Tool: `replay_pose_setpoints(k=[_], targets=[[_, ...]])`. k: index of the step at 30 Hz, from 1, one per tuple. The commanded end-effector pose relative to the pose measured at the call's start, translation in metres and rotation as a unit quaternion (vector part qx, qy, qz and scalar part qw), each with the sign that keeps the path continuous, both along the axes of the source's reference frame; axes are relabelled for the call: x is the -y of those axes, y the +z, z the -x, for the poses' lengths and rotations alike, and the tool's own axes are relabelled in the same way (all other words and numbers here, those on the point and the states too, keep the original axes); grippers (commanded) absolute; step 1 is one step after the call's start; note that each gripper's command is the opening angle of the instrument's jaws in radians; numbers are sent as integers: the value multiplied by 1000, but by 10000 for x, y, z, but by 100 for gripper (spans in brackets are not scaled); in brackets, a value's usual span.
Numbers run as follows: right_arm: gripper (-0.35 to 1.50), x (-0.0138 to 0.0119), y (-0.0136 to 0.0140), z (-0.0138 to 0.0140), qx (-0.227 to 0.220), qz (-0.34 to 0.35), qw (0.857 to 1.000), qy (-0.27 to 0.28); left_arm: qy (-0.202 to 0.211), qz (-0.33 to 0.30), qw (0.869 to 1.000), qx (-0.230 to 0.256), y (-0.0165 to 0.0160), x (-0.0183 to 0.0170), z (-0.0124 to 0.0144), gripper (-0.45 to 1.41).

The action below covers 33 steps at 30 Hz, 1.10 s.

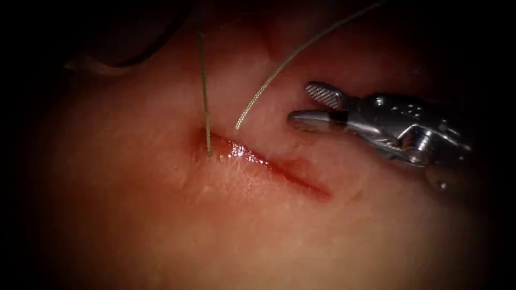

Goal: Wound Closure

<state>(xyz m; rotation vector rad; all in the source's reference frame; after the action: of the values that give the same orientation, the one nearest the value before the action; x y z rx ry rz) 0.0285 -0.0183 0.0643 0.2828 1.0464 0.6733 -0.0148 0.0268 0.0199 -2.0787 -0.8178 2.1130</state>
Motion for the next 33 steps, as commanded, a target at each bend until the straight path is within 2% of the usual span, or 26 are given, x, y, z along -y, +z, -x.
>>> replay_pose_setpoints(k=[1,2,4,7,15,18,19,21,32,33], targets=[[-35,13,2,-31,-11,4,1000,-12,-5,5,1000,-3,6,-3,5,-45],[-35,20,5,-43,-16,7,1000,-16,-9,10,1000,-5,6,-3,5,-45],[-35,23,8,-48,-16,8,1000,-19,-10,13,1000,-5,6,-4,5,-45],[-35,40,30,-62,-7,11,999,-39,-19,22,1000,-9,3,-7,5,-45],[-35,57,44,-65,-2,13,998,-57,-27,24,999,-17,-2,-9,1,-45],[-35,68,59,-69,11,14,997,-74,-28,26,999,-18,-4,-9,0,-45],[-35,73,74,-71,14,10,997,-76,-29,25,999,-19,-7,-9,0,-45],[-35,77,96,-72,14,3,997,-78,-30,27,999,-19,-10,-9,0,-45],[-35,79,116,-75,35,5,996,-78,-30,27,999,-21,-11,-7,-8,-45],[-27,79,116,-75,37,4,996,-79,-30,27,999,-21,-10,-7,-9,-45]])
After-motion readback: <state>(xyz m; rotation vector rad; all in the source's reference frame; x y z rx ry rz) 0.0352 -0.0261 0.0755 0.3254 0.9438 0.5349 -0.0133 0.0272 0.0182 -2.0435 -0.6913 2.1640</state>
